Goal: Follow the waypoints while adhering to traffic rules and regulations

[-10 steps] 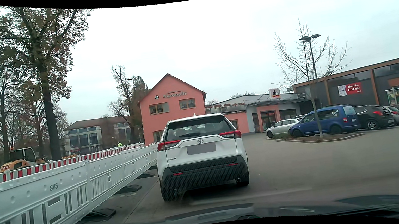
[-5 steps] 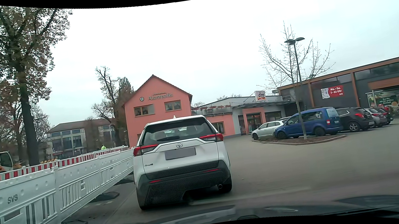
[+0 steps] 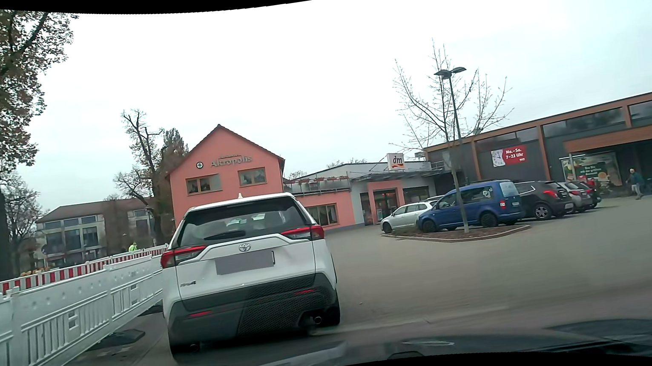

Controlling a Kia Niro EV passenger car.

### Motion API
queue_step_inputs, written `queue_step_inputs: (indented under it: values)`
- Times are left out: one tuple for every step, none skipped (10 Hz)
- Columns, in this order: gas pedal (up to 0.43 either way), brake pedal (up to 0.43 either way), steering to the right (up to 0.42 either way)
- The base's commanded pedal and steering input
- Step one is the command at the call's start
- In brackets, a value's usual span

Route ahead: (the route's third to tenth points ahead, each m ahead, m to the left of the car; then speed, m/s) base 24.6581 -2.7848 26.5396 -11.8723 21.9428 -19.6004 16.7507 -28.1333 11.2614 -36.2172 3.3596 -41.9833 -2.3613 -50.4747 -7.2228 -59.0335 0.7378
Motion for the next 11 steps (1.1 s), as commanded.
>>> queue_step_inputs:
  values:
    - [0.0,0.043,0.816]
    - [0.0,0.03,0.822]
    - [0.0,0.03,0.823]
    - [0.0,0.024,0.82]
    - [0.0,0.012,0.814]
    - [0.0,0.012,0.813]
    - [0.0,0.006,0.813]
    - [0.0,0.0,0.812]
    - [0.0,0.0,0.811]
    - [0.0,0.0,0.807]
    - [0.0,0.0,0.801]
